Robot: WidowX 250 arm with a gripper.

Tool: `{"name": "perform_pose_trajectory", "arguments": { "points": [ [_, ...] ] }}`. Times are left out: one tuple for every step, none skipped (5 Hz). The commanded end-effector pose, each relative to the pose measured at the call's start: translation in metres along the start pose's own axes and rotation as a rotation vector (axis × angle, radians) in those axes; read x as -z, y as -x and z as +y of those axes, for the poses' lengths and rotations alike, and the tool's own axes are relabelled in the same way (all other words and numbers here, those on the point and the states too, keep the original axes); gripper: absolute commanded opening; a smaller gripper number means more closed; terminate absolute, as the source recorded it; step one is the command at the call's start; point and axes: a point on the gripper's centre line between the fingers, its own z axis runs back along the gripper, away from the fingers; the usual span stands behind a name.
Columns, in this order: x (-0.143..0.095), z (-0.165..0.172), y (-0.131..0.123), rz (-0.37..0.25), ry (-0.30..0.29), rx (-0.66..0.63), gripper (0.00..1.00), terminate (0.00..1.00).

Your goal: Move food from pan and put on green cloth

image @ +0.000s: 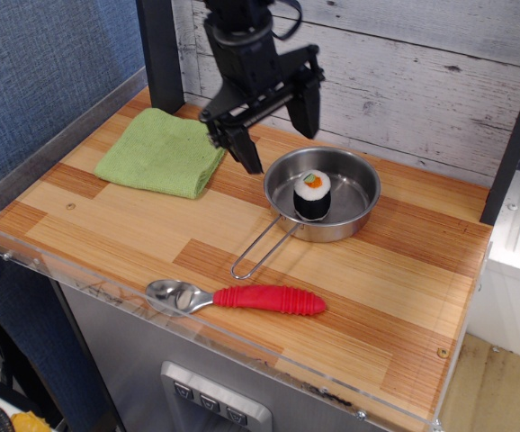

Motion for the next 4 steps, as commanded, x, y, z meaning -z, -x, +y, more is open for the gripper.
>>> {"name": "perform_pose_trajectory", "arguments": {
  "points": [
    [0.017, -0.018, 0.006, -0.016, 0.002, 0.056, 1.00, 0.00],
    [0.033, -0.024, 0.007, -0.018, 0.001, 0.059, 1.00, 0.00],
    [0.044, -0.027, 0.009, -0.022, -0.011, 0.056, 1.00, 0.00],
    [0.052, -0.026, 0.012, -0.032, -0.014, 0.052, 1.00, 0.00]
  ]
}}
